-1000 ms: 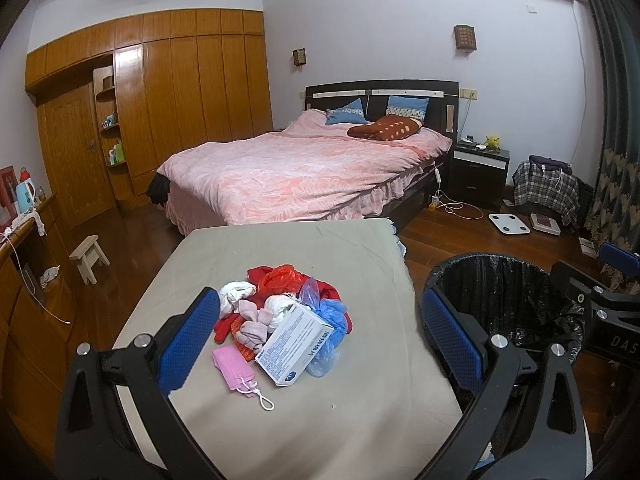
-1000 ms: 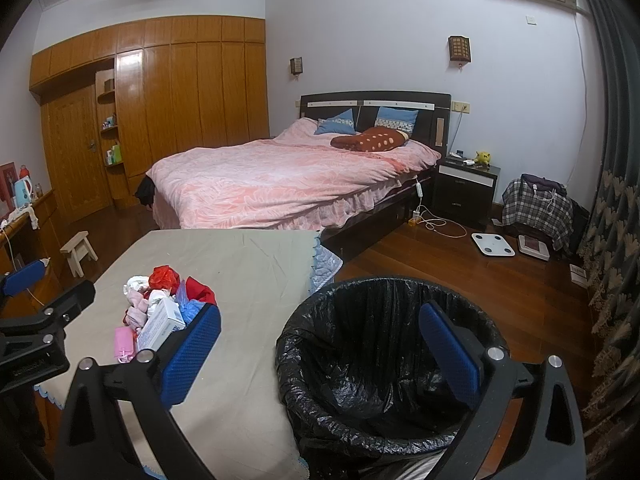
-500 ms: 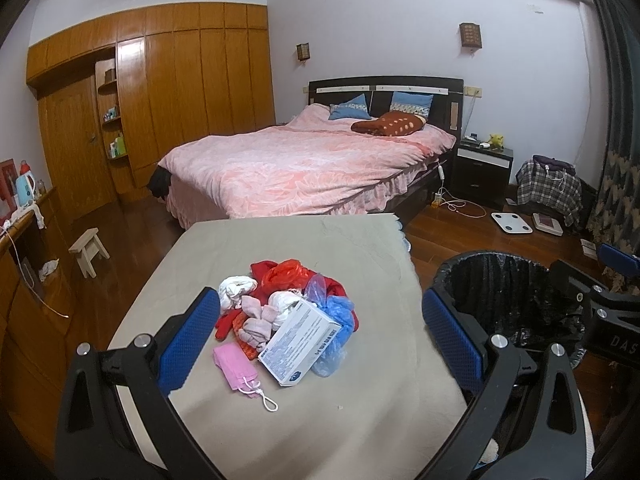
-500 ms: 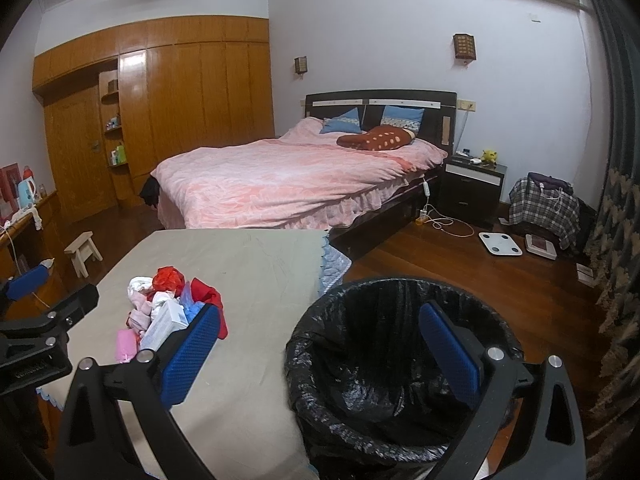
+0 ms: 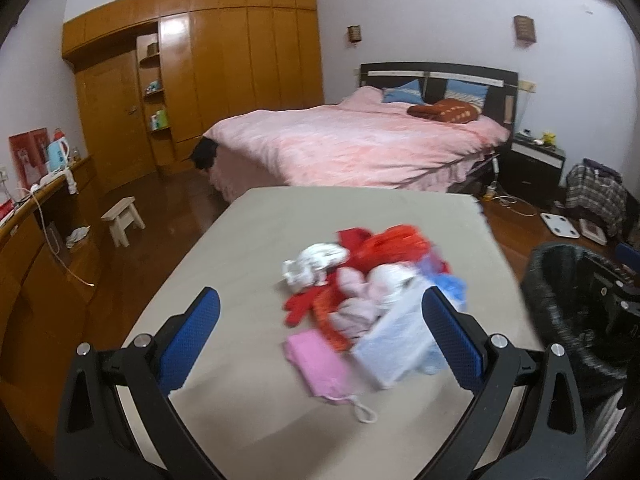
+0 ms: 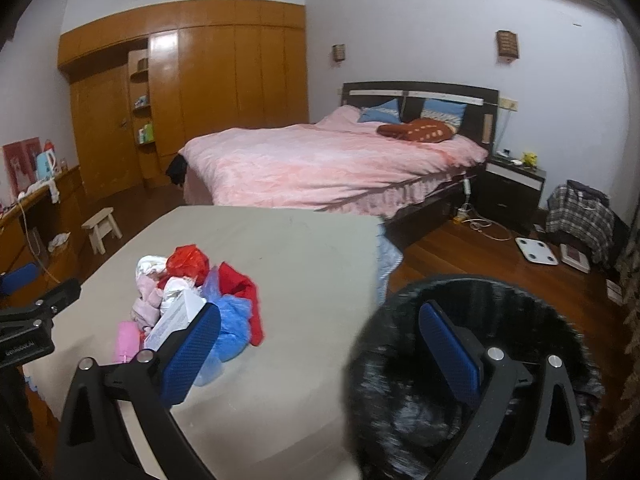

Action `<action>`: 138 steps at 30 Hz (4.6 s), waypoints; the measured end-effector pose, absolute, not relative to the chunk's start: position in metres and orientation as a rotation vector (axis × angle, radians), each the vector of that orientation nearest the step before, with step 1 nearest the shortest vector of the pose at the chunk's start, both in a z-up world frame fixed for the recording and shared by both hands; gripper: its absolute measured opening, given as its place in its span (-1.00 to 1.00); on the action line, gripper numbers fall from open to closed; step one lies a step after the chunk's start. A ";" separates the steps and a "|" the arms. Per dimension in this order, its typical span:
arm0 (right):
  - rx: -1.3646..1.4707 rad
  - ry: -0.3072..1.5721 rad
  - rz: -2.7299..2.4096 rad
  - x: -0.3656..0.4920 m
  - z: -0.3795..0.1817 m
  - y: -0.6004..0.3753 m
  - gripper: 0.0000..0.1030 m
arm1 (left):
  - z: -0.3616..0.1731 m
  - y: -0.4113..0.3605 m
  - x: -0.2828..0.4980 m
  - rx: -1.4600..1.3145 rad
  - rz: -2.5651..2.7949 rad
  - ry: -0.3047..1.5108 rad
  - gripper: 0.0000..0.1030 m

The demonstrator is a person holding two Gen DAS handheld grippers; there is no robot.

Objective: Collect trash
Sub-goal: 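Reach the right tool to the white alcohol-pads box and grasp it, then grasp the pink mask with the left tool while the right tool lifts the box, then drop the pink mask and the box into the trash bin with both tools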

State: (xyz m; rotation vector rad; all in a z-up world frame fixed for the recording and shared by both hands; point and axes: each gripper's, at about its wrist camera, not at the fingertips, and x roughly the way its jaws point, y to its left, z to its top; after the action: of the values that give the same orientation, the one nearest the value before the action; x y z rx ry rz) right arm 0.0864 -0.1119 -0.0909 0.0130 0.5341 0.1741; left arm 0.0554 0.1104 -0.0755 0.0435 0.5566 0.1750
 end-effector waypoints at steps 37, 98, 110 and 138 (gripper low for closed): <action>-0.215 0.792 0.430 0.126 -0.183 0.036 0.88 | -0.138 0.185 0.087 0.005 0.294 0.641 0.64; -0.120 0.878 0.270 0.144 -0.183 -0.062 0.28 | -0.151 0.128 0.091 -0.041 0.005 0.721 -0.66; -0.035 0.779 0.275 0.124 -0.129 -0.106 0.16 | -0.107 0.085 0.081 -0.036 -0.096 0.632 -0.66; 0.083 0.671 -0.038 0.096 -0.089 -0.272 0.16 | -0.098 -0.092 0.112 0.064 -0.492 0.600 -0.66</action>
State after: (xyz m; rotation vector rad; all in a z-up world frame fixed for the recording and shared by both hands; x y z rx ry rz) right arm 0.0962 -0.2721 -0.0889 0.0832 0.6715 -0.0380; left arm 0.1120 -0.0924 -0.0981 0.0644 0.5995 -0.4918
